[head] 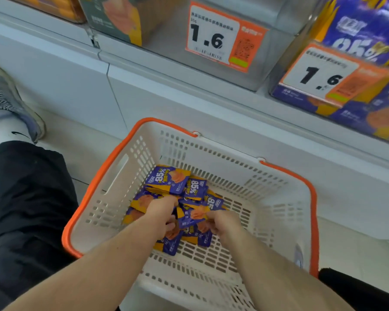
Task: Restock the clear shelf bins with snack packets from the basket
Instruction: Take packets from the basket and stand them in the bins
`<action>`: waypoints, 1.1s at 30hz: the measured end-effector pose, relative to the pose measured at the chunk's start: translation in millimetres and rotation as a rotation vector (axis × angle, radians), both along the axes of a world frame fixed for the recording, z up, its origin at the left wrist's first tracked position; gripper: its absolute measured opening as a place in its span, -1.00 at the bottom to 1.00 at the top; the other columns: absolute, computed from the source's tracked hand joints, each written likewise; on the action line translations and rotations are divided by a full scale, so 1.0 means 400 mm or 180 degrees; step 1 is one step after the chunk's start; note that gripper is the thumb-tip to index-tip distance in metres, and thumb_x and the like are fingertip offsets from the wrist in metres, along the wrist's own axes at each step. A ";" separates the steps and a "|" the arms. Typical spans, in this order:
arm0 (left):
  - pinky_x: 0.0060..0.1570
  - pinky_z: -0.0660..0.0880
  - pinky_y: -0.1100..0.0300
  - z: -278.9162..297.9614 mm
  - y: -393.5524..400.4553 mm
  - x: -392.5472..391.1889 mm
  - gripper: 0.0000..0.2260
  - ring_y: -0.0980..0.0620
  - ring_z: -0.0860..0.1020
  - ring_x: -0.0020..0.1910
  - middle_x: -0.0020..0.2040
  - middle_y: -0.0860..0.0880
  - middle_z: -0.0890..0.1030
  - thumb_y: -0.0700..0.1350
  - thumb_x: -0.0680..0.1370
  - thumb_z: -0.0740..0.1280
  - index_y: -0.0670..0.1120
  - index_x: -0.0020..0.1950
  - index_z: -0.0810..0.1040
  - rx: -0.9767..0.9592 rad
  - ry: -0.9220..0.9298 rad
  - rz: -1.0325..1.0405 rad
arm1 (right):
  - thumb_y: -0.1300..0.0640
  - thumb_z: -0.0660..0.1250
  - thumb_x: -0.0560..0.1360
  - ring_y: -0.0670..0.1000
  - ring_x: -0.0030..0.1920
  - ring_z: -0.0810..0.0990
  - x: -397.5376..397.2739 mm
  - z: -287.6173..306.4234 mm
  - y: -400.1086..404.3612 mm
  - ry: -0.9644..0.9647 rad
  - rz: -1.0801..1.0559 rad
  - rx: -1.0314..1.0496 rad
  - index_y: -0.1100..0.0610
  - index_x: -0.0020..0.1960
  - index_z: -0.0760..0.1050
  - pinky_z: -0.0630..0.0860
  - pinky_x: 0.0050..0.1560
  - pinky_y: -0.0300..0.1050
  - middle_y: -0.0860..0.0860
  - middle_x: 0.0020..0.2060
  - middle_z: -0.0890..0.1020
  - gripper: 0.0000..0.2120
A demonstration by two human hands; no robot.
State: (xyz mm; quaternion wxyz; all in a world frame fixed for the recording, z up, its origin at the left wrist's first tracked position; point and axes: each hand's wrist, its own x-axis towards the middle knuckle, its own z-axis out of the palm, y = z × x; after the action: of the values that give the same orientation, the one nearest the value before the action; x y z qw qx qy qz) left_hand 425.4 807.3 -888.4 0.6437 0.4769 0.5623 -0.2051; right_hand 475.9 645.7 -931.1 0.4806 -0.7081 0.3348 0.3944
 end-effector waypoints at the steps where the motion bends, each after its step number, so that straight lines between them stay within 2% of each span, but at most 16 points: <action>1: -0.11 0.50 -0.03 0.011 -0.032 0.005 -0.77 -0.13 0.55 -0.06 -0.01 -0.12 0.50 -0.14 0.56 0.29 -0.15 0.20 0.44 -0.0324 0.0121 0.0165 | 0.38 0.34 0.37 0.07 -0.44 0.51 0.006 0.027 -0.021 -0.0101 -0.0050 -0.0003 0.36 -0.31 0.56 0.32 -0.43 -0.15 0.16 -0.45 0.63 -0.90; 3: -0.16 0.53 -0.02 0.045 -0.091 0.016 -0.76 -0.17 0.60 -0.13 -0.01 -0.18 0.56 -0.08 0.57 0.30 -0.16 0.18 0.44 -0.0849 0.0280 0.0298 | 0.37 0.37 0.38 0.02 -0.46 0.55 0.017 0.078 -0.058 -0.0273 -0.0071 -0.0017 0.26 -0.31 0.54 0.36 -0.43 -0.21 0.13 -0.42 0.62 -0.89; 5: -0.31 0.57 0.02 0.068 -0.138 0.020 -0.74 -0.13 0.62 -0.32 -0.17 -0.19 0.63 -0.02 0.56 0.32 -0.17 0.13 0.48 -0.1204 0.0203 0.0239 | 0.34 0.36 0.41 -0.03 -0.47 0.57 0.024 0.144 -0.084 -0.0349 0.0153 0.0139 0.22 -0.25 0.53 0.39 -0.49 -0.28 0.12 -0.37 0.62 -0.91; 7: -0.20 0.55 -0.06 0.069 -0.178 0.025 -0.61 -0.15 0.59 -0.23 -0.05 -0.17 0.63 0.03 0.52 0.37 -0.16 0.26 0.50 -0.1538 0.0155 0.0175 | 0.32 0.34 0.45 -0.07 -0.47 0.57 0.032 0.212 -0.111 -0.0402 0.0489 0.0309 0.20 -0.25 0.54 0.41 -0.50 -0.30 0.09 -0.36 0.61 -0.88; 9: -0.23 0.53 0.07 0.089 -0.207 0.029 -0.77 -0.06 0.52 -0.25 -0.08 -0.18 0.59 -0.11 0.59 0.34 -0.25 0.12 0.51 -0.1494 -0.0075 0.0190 | 0.32 0.33 0.48 -0.08 -0.43 0.56 0.041 0.293 -0.139 -0.0410 0.0803 0.0503 0.20 -0.25 0.56 0.45 -0.37 -0.27 0.08 -0.36 0.59 -0.86; 11: -0.46 0.51 0.24 0.115 -0.240 0.035 -0.87 0.02 0.46 -0.31 -0.19 -0.14 0.53 -0.24 0.64 0.25 -0.29 -0.04 0.50 -0.1459 -0.0382 0.0261 | 0.29 0.37 0.46 -0.05 -0.38 0.55 0.052 0.381 -0.166 -0.0546 0.1210 0.0403 0.19 -0.27 0.58 0.43 -0.27 -0.22 0.07 -0.35 0.59 -0.87; 13: -0.59 0.46 0.26 0.152 -0.265 0.046 -0.93 0.00 0.48 -0.30 -0.20 -0.12 0.53 -0.29 0.63 0.25 -0.24 -0.04 0.48 -0.1235 -0.0739 0.0169 | 0.16 0.40 0.40 0.03 -0.29 0.59 0.062 0.475 -0.190 -0.0918 0.2048 -0.0411 0.18 -0.22 0.60 0.41 -0.29 -0.23 0.06 -0.37 0.57 -0.92; 14: -0.50 0.52 0.19 0.173 -0.273 0.051 -0.96 -0.04 0.53 -0.26 -0.16 -0.15 0.57 -0.33 0.60 0.28 -0.21 0.01 0.47 -0.1029 -0.0986 0.0163 | 0.07 0.36 0.39 0.08 -0.22 0.60 0.069 0.513 -0.203 -0.1176 0.2592 -0.0950 0.20 -0.13 0.60 0.41 -0.29 -0.25 0.06 -0.36 0.57 -0.80; 16: -0.22 0.58 0.03 0.205 -0.283 0.067 -0.70 -0.14 0.63 -0.12 -0.05 -0.15 0.64 -0.41 0.52 0.35 -0.14 0.16 0.44 -0.0511 -0.1549 0.0064 | 0.03 0.26 0.44 0.15 -0.05 0.59 0.075 0.593 -0.221 -0.1973 0.3244 -0.1958 0.18 0.02 0.58 0.51 -0.14 -0.20 0.13 -0.15 0.60 -0.72; 19: -0.13 0.59 0.08 0.313 -0.309 0.081 -0.56 -0.02 0.68 -0.10 -0.05 -0.06 0.70 -0.45 0.46 0.38 -0.10 0.26 0.47 0.0193 -0.2381 -0.0580 | 0.06 0.37 0.44 0.14 0.12 0.55 0.081 0.658 -0.249 -0.3048 0.2887 -0.2190 0.07 0.18 0.44 0.52 0.08 -0.01 0.06 0.18 0.47 -0.67; 22: -0.23 0.55 0.24 0.418 -0.358 0.107 -0.54 0.04 0.69 -0.14 -0.10 -0.02 0.72 -0.44 0.46 0.39 -0.04 0.25 0.45 0.0379 -0.2987 -0.1016 | 0.00 0.40 0.47 0.11 0.18 0.53 0.093 0.700 -0.273 -0.3379 0.2982 -0.2203 0.03 0.34 0.32 0.53 0.08 0.02 0.03 0.24 0.47 -0.50; 25: -0.18 0.59 0.22 0.497 -0.411 0.152 -0.56 0.07 0.68 -0.17 -0.15 0.01 0.72 -0.44 0.46 0.38 -0.09 0.25 0.47 0.0482 -0.3402 -0.1027 | 0.07 0.38 0.51 0.10 0.22 0.49 0.109 0.754 -0.309 -0.3906 0.2283 -0.2222 0.05 0.33 0.35 0.49 0.10 0.02 0.03 0.29 0.46 -0.57; 27: -0.02 0.56 0.19 0.534 -0.433 0.187 -0.57 0.17 0.64 -0.11 -0.10 0.09 0.70 -0.36 0.48 0.39 -0.09 0.31 0.47 0.1136 -0.3737 -0.1261 | 0.11 0.34 0.53 0.10 0.19 0.49 0.120 0.787 -0.344 -0.4579 0.1850 -0.2306 0.10 0.28 0.42 0.47 0.08 0.01 0.05 0.24 0.49 -0.67; 29: 0.19 0.44 0.16 0.555 -0.444 0.219 -0.52 0.20 0.52 0.14 0.11 0.11 0.62 -0.21 0.48 0.42 -0.04 0.38 0.43 0.2620 -0.4032 -0.1852 | 0.13 0.30 0.55 0.11 0.08 0.52 0.137 0.830 -0.385 -0.5461 0.1343 -0.2445 0.15 0.21 0.48 0.46 -0.02 0.00 0.11 0.14 0.53 -0.74; 30: 0.29 0.34 0.09 0.560 -0.445 0.233 -0.45 0.11 0.40 0.31 0.28 0.06 0.53 -0.15 0.47 0.43 -0.03 0.44 0.38 0.3411 -0.4048 -0.2132 | 0.14 0.28 0.55 0.11 0.01 0.52 0.152 0.854 -0.406 -0.5906 0.1052 -0.2523 0.19 0.18 0.50 0.45 -0.07 0.00 0.14 0.09 0.55 -0.76; 33: 0.45 -0.01 -0.09 0.570 -0.448 0.270 -0.21 -0.05 -0.07 0.57 0.60 0.02 0.05 -0.02 0.45 0.41 -0.03 0.59 0.08 0.4776 -0.3736 -0.2852 | 0.18 0.26 0.52 0.08 -0.08 0.47 0.208 0.921 -0.457 -0.6658 0.0266 -0.2706 0.26 0.13 0.52 0.41 -0.14 0.01 0.21 0.00 0.54 -0.77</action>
State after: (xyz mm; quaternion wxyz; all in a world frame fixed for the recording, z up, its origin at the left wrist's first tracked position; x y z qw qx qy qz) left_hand 533.5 628.3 -660.3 0.2201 0.9420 -0.0826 0.2395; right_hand 559.0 462.7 -562.7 0.2313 -0.8072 -0.1488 -0.5222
